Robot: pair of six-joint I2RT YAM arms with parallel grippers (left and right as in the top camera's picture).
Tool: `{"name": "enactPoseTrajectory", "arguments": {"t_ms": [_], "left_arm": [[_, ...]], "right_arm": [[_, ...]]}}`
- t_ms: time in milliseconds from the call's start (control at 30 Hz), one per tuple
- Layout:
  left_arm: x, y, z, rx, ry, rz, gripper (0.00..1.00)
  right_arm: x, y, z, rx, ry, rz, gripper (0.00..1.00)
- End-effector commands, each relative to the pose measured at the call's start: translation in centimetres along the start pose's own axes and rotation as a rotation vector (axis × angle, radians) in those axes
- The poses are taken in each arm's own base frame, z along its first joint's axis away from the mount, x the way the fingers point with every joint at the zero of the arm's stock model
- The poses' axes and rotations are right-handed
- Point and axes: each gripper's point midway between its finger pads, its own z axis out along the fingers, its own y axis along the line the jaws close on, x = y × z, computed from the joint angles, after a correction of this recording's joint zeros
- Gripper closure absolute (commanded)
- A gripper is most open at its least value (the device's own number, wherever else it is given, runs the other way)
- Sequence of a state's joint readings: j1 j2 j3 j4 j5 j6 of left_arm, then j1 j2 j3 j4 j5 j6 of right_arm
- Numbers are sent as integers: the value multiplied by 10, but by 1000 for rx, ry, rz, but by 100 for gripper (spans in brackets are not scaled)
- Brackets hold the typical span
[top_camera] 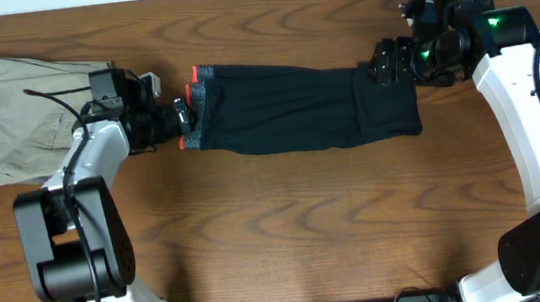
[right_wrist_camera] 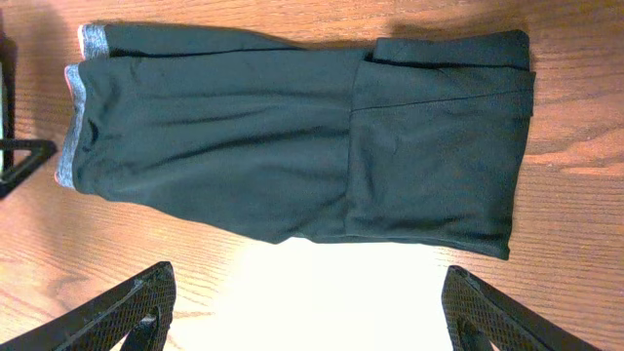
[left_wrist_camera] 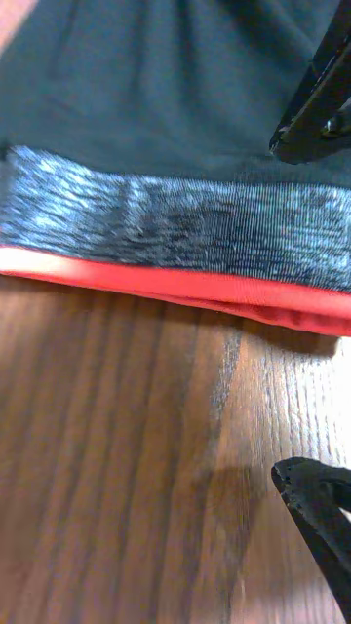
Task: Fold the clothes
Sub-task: 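Grasp the waistband with the left gripper and lift it rightward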
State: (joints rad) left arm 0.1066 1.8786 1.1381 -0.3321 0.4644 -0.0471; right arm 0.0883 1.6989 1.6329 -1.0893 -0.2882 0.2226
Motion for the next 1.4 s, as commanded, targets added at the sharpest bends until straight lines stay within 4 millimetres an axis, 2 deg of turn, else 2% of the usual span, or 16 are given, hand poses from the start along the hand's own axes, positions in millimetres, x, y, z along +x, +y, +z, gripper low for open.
{"name": "enactPoseTrajectory", "arguments": {"t_ms": [0,300,567,867,1100,1133,1267,1367], "left_arm": [[10,1,10,22,35,4,2],[15,4,17,23,54,-4,2],[23,-4,28,102,86,-7,2],[33,-11,31,153,124,-3,2],[44,-34,31,246,167,42,1],[45,-37,31,251,168,47,2],[45,-39,32,253,170,53,34],[45,-38,32,253,170,51,49]], "right_arm": [[2,-3,3,7,11,-9,14],[2,-3,3,7,11,-10,14],[3,-3,3,7,12,-9,14],[2,-3,3,6,12,-9,14],[2,-3,3,6,10,-9,14],[2,-3,3,6,10,-7,14],[2,-3,3,6,12,-5,14],[2,-3,3,7,11,-5,14]]}}
